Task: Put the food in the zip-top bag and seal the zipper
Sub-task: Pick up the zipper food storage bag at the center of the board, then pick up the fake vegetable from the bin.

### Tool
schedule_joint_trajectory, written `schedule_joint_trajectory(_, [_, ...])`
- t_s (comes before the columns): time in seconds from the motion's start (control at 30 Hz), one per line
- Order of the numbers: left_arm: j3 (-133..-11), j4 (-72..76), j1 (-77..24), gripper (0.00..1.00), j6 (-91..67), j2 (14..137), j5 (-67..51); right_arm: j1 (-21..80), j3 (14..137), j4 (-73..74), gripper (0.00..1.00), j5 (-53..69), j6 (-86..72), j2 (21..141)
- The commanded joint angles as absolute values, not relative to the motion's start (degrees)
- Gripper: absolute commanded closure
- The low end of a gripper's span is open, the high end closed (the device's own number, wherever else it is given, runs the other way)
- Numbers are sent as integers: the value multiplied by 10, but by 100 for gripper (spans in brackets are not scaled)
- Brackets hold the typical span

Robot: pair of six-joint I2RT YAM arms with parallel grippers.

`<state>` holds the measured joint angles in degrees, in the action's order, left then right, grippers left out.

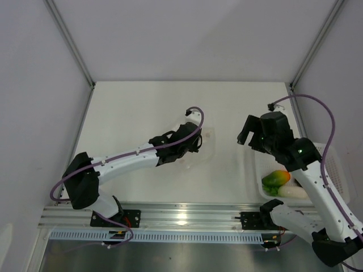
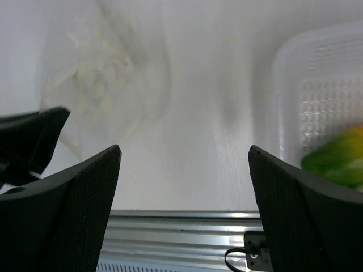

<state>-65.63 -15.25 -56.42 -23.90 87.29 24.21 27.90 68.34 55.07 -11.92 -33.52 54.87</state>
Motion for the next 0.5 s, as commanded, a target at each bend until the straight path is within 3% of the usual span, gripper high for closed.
schedule_joint_trajectory(0.0, [-644,-114,-560,99,-235,845,233,225,734,668,4,-249,-397,571])
schedule_joint_trajectory(0.2, [-625,-97,-560,100,-236,836,234,71,773,726,1,-205,-467,627])
schedule_joint_trajectory(0.3, [-618,-89,-559,99,-236,834,235,-51,766,744,2,-157,-496,642])
schedule_joint_trajectory(0.47, [-614,-83,-559,99,-240,835,232,-159,733,786,5,-138,-536,649])
